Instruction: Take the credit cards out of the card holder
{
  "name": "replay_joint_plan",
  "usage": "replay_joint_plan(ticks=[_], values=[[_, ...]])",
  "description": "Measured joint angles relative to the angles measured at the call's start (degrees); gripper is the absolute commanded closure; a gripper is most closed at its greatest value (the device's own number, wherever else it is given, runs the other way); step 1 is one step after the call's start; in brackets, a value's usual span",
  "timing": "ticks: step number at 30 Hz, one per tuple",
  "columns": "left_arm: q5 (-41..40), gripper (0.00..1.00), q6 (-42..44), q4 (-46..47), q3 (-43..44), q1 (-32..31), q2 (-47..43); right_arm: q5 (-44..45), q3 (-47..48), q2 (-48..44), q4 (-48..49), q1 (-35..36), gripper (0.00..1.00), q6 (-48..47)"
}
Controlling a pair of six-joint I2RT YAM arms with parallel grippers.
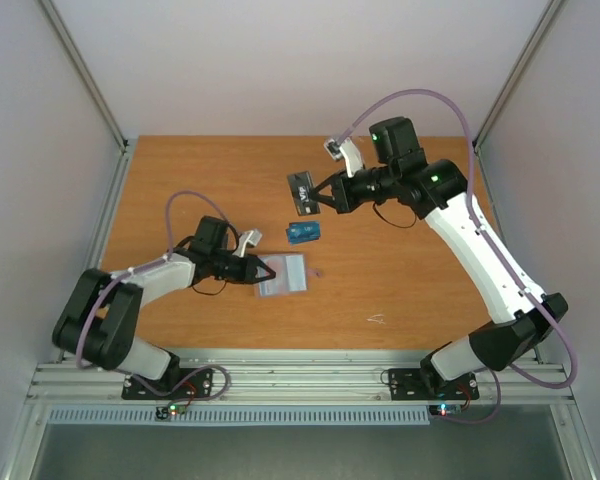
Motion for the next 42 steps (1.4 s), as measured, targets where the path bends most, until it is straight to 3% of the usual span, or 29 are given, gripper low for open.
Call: replay_joint_plan(ticks=[1,3,5,9,13,16,20,24,27,30,34,36,39,42], values=[[-0.74,0.86,-0.5,0.61,-0.28,0.0,2.43,0.46,-1.99,-0.55,0.46,0.0,0.99,0.59],[-3.72,0.58,-1.27,1.66,-1.46,0.02,5.35,1.18,-4.5,-1.42,0.61,0.0,0.99,1.31],[-8.35,0.4,-1.7,2.14,-3.28,0.0,6.47,1.79,-6.38,-2.38,0.74,0.0,0.99,1.77],[-13.68,0.28,-2.82,2.95,-4.98,0.0,4.7,3.1,-7.26,-3.67,1.09,0.0,0.99,2.8],[-16.92,0.23,-2.27,0.57,-5.01,-0.11,-0.07,4.24,-6.78,-4.22,2.62,0.0,0.99,4.24],[-18.18,0.21,-0.35,-3.8,-4.46,-0.04,-6.99,4.31,-1.18,-1.92,-0.55,-0.02,0.99,3.72],[-17.84,0.2,5.44,-8.74,-3.39,-0.04,-22.36,4.33,13.38,4.39,-6.29,-0.02,0.99,2.78],[-19.34,0.21,16.85,-9.4,0.22,-0.07,-37.9,4.2,17.9,6.16,-9.07,-0.02,0.99,5.46],[-26.91,0.3,23.43,-9.35,6.45,-0.28,-42.64,5.6,14.12,4.52,-5.33,-0.02,0.99,13.05],[-31.76,0.33,24.72,-9.86,15.89,-0.15,-40.59,7.34,1.66,-0.83,4.92,0.04,0.99,23.65],[-28.22,0.33,25.81,-7.96,21.27,-1.25,-39.06,10.97,-5.84,-3.23,14.14,1.46,0.99,37.33],[-26.75,0.29,31.85,-7.04,20.59,-4.37,-39.3,12.72,-6.58,-3.26,17.73,3.32,0.99,42.58],[-28.02,0.23,47.95,-3.45,18.08,-10.95,-38.84,14.91,-6.99,-3.82,20.87,5.81,0.99,47.3],[-31.17,0.24,72.57,8.83,12.22,-16.22,-35.47,16.92,-7.02,-4.59,22.34,7.63,0.99,49.81]])
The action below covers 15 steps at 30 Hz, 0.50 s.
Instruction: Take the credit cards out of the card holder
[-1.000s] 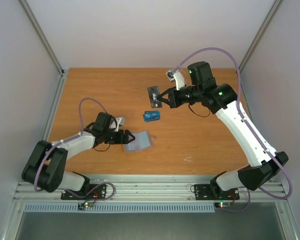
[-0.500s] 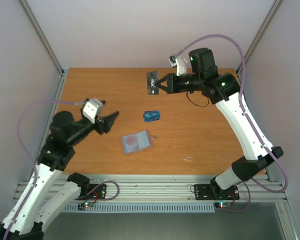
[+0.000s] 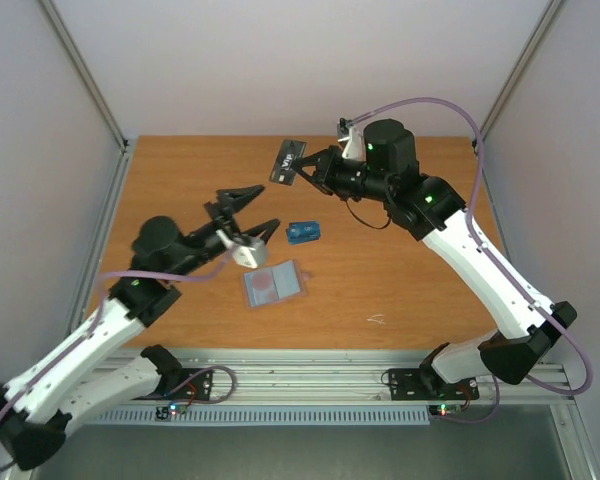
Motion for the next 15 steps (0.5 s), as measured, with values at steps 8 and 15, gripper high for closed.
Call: replay_joint_plan(ticks=[8,15], values=[[-5.81,0.44,33.46,12.81,-0.7,-1.25,14.34,1.6,0.59,0.15,1.29,1.38,0.99,2.01],[-9.4,0.57,40.44,16.94,2.34,-1.4,16.13,1.86,1.07,0.37,1.29,2.08,0.99,1.79]])
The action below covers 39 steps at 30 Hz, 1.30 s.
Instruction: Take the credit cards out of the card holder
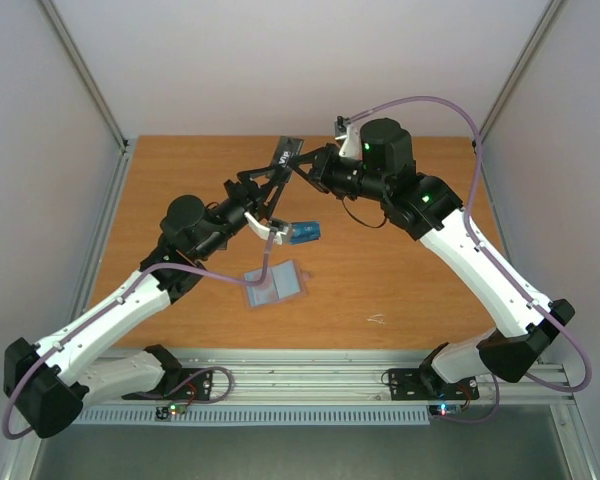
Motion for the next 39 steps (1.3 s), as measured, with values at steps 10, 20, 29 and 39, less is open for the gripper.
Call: replay_joint_plan(ticks=[10,20,29,39], values=[[-3.26,1.0,0.09,1.49,2.49,0.04,1.73,-1.25,1.62,1.62,0.35,-0.2,0.69,-1.2],[0.76,1.0,-43.23,-20.24,17.44,0.87,-5.35,-14.27,7.08,-0.2,-1.25,-4.2,0.09,-26.38],[25.42,1.0,-100.72,-14.73,20.11,3.72,-12.22,-35.56,13.66,-4.42,0.55,-5.01,0.15,-46.03],[30.69,1.0,-120.56,-13.27,20.37,4.15,-9.51,-44.41,14.53,-1.7,2.91,-0.68,0.55,-49.68]])
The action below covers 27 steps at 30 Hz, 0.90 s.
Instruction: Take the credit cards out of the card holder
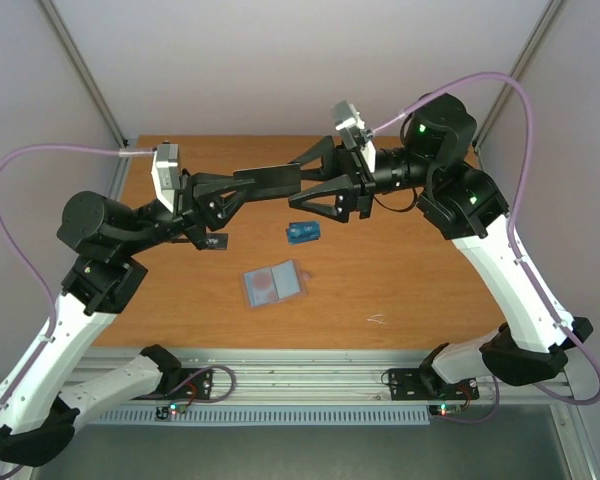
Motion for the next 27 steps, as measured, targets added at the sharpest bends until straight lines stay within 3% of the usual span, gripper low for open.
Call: replay_joint_plan(ticks=[4,8,10,11,14,16,19,23,27], values=[[0.5,1.0,-1.57,0.35,0.0,0.0,0.0,0.11,1.46,1.11,-2.29,1.05,0.97,-1.99],[1.27,0.96,-1.97,0.35,0.0,0.0,-0.02,1.22,1.68,1.27,-5.57,1.05,0.99,-4.28],[1.11,0.56,-1.9,-0.39,-0.02,0.17,-0.11,1.92,1.92,1.25,-6.78,1.07,0.99,-5.66],[0.68,0.43,-1.38,-0.76,-0.15,0.35,-0.31,2.6,2.21,1.25,-7.89,1.07,0.99,-6.8],[-0.9,0.27,1.99,-4.26,-1.36,2.27,-2.12,6.12,3.58,1.49,-14.71,1.07,0.99,-11.65],[-0.11,0.22,7.15,-9.22,-2.27,3.82,-3.89,10.84,9.01,3.78,-25.35,1.11,0.99,-17.38],[1.36,0.2,20.79,-21.16,-2.32,4.87,-5.75,20.57,17.35,8.63,-38.69,2.03,0.99,-24.39],[0.96,0.25,37.35,-38.88,0.66,5.07,-5.29,34.51,14.14,9.7,-50.56,6.84,0.99,-32.0],[2.69,0.44,48.78,-52.17,4.94,5.2,-1.51,40.57,13.84,10.84,-56.08,11.5,0.99,-36.41]])
